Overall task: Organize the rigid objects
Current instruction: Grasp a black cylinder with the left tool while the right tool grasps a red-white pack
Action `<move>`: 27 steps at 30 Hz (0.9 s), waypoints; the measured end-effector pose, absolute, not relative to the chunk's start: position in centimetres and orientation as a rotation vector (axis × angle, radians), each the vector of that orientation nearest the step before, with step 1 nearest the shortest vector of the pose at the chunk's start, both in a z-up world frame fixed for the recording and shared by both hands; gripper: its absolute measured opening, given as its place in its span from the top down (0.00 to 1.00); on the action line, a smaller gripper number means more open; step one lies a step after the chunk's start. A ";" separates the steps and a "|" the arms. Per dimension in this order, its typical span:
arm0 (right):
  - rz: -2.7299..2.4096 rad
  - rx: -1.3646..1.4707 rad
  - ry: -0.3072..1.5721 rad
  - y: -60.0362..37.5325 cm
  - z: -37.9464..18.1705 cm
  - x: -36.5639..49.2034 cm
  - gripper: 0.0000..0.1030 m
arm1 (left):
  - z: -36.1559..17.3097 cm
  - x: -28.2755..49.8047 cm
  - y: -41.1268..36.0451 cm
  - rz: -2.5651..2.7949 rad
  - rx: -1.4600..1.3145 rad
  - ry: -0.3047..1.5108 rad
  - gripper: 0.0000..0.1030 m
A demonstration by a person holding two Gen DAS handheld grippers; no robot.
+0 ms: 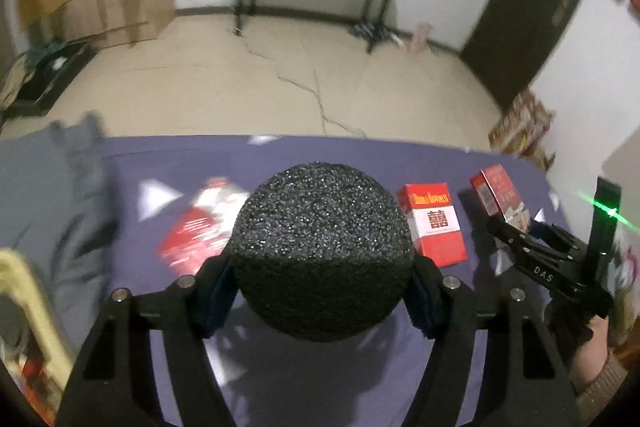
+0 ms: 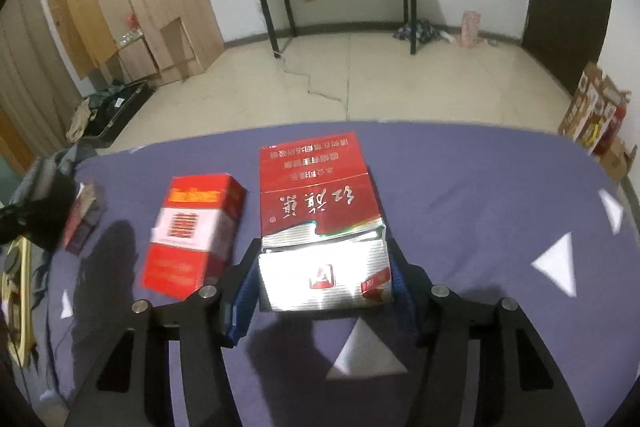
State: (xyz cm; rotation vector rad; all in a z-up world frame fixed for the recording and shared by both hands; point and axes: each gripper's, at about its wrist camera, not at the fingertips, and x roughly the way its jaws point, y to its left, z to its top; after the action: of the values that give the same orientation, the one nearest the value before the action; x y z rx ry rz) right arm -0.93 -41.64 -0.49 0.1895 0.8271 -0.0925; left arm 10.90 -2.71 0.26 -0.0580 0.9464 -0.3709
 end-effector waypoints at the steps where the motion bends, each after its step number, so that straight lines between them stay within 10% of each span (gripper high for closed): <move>1: -0.077 0.177 0.821 -41.1 0.4 -1.4 0.45 | 1.1 10.2 -0.9 -0.353 -0.079 0.937 0.31; 11: 0.326 0.047 0.764 -23.3 8.6 -6.4 0.45 | 7.3 1.5 22.0 -0.065 -0.216 0.876 0.31; 27: 0.691 -0.205 0.976 4.2 -1.1 -4.6 0.45 | -5.9 4.6 35.2 0.160 -0.185 1.098 0.31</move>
State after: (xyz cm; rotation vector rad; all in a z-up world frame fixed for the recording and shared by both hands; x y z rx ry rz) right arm -4.58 4.22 -1.12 -0.2047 0.9756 0.6911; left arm 4.63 35.16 -5.86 -0.1850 1.0980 0.1597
